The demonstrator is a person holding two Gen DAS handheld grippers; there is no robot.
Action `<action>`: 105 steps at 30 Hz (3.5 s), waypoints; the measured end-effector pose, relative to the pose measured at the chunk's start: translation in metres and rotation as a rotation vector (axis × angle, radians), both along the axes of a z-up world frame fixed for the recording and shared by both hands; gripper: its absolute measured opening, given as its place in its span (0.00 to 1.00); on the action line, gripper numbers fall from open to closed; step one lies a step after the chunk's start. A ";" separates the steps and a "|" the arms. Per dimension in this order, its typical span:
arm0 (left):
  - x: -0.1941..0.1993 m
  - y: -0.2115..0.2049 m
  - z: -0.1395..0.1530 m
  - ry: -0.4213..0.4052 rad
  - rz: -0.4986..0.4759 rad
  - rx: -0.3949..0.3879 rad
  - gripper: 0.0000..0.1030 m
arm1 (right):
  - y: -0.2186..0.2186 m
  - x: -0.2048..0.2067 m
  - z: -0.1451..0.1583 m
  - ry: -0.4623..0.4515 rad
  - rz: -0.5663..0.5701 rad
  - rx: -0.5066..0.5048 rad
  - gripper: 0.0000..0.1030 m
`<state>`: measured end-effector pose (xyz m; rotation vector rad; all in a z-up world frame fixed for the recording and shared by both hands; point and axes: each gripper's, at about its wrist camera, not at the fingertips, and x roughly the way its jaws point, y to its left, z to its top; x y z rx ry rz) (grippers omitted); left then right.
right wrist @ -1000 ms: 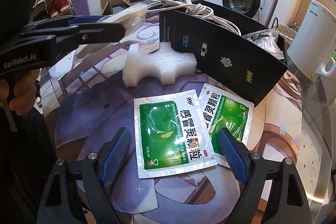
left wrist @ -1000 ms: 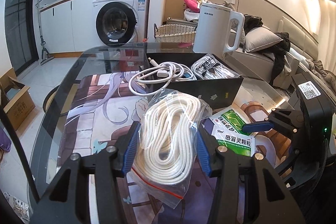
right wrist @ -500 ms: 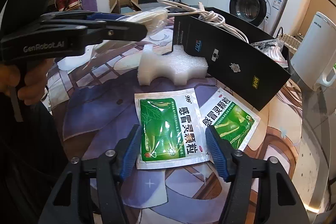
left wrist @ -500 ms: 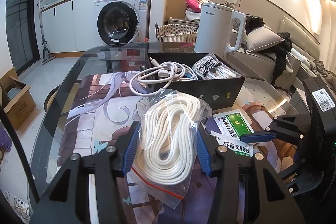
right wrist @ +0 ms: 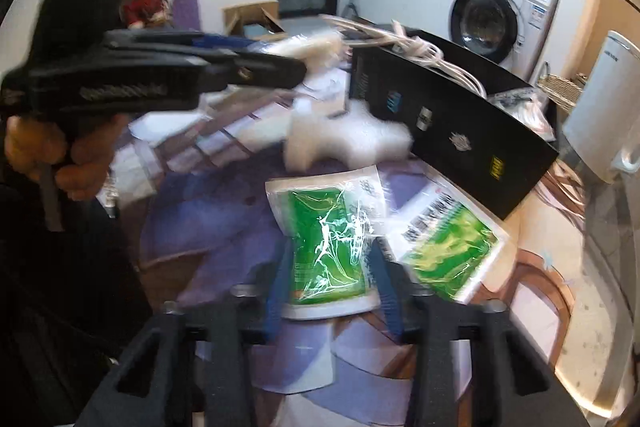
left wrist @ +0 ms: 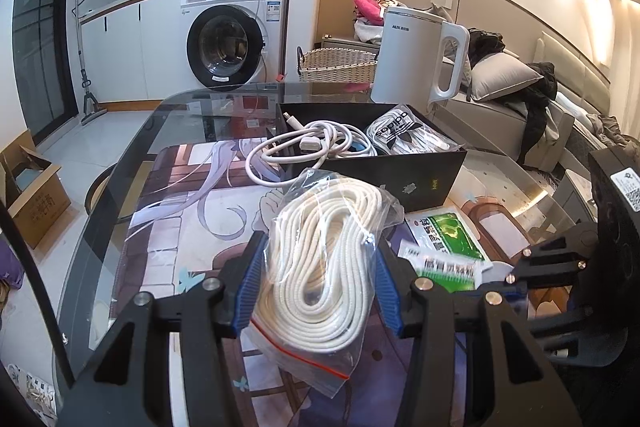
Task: Organize soft objects
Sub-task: 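Grasp the green medicine packet with the right tool, then carry the rope bag and green packet over the black box with both tools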
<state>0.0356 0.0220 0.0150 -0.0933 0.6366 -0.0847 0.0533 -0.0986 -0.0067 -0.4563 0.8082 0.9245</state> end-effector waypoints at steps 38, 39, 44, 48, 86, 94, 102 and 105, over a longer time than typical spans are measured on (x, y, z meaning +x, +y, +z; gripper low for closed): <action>-0.001 0.001 0.001 0.007 -0.007 -0.008 0.48 | 0.008 0.041 -0.008 0.002 -0.008 -0.060 0.58; -0.001 0.000 0.001 0.007 -0.007 -0.008 0.48 | 0.008 0.039 -0.008 -0.002 -0.005 -0.058 0.56; 0.000 -0.001 0.001 0.008 -0.010 -0.005 0.48 | 0.006 0.035 -0.008 -0.021 -0.001 -0.045 0.41; 0.000 -0.002 0.001 0.008 -0.009 -0.005 0.48 | 0.006 0.031 -0.007 -0.036 -0.001 -0.038 0.33; 0.007 -0.014 0.048 -0.099 0.014 0.006 0.48 | -0.035 0.024 0.085 -0.201 -0.114 0.240 0.25; 0.028 -0.019 0.059 -0.116 0.014 0.013 0.48 | -0.040 0.044 0.100 -0.209 -0.183 0.285 0.25; 0.068 -0.016 0.062 -0.127 0.027 0.016 0.48 | -0.036 0.072 0.098 -0.200 -0.254 0.308 0.25; 0.084 -0.021 0.060 -0.126 0.013 0.026 0.48 | -0.033 0.087 0.094 -0.182 -0.287 0.315 0.25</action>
